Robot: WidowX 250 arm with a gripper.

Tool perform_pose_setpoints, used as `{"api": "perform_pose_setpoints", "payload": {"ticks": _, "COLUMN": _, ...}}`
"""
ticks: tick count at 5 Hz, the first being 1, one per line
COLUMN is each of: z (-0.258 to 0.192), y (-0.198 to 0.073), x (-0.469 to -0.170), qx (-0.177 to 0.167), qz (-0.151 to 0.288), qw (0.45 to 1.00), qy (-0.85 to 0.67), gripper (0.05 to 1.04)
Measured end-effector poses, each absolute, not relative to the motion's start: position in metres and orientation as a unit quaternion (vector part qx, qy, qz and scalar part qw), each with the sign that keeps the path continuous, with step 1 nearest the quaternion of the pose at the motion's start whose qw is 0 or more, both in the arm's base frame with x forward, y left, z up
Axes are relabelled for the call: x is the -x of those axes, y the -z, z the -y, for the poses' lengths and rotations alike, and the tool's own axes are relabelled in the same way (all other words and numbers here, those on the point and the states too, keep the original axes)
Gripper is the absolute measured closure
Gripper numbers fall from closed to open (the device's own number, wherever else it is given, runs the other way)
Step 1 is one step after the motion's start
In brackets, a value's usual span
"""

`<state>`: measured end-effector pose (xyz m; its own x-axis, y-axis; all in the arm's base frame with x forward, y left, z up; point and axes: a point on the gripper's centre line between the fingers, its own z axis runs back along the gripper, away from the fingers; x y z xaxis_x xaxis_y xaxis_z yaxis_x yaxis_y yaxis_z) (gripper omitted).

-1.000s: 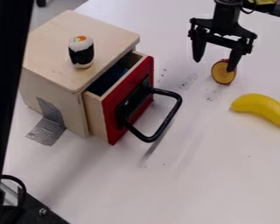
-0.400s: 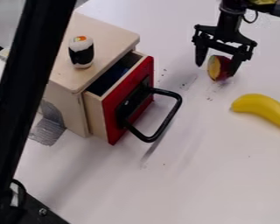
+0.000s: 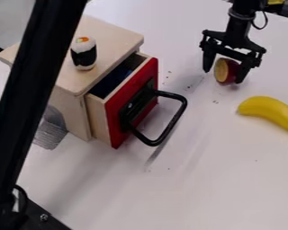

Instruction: Place the red and yellow object on the lower right side of the counter

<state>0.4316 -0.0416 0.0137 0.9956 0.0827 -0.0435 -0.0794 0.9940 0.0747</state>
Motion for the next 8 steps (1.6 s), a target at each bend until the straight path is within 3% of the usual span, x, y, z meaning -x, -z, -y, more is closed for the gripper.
{"api": "perform_pose_setpoints", "payload": {"ticks": 1, "z": 0.042, "y": -0.012, "x": -0.431, "qx": -0.039, "qz": -0.024, "qw": 0.998, "qy": -0.041, "gripper": 0.418}}
{"api": "perform_pose_setpoints", "payload": {"ticks": 3, "z": 0.041, "y": -0.009, "x": -0.428, "qx": -0.040, "qz": -0.031, "qw": 0.998, "qy": -0.040, "gripper": 0.883}}
{"api": "perform_pose_setpoints", "payload": {"ticks": 4, "z": 0.043, "y": -0.004, "x": -0.424, "qx": -0.039, "qz": -0.037, "qw": 0.998, "qy": -0.035, "gripper": 1.017}}
{"api": "perform_pose_setpoints", "payload": {"ticks": 6, "z": 0.049, "y": -0.020, "x": -0.416, "qx": -0.030, "qz": -0.027, "qw": 0.999, "qy": -0.024, "gripper": 1.009}}
{"api": "perform_pose_setpoints", "payload": {"ticks": 7, "z": 0.056, "y": -0.051, "x": -0.410, "qx": -0.015, "qz": -0.019, "qw": 1.000, "qy": -0.014, "gripper": 0.867}}
{"api": "perform_pose_setpoints", "payload": {"ticks": 8, "z": 0.059, "y": -0.070, "x": -0.405, "qx": -0.004, "qz": -0.020, "qw": 1.000, "qy": -0.015, "gripper": 0.613}}
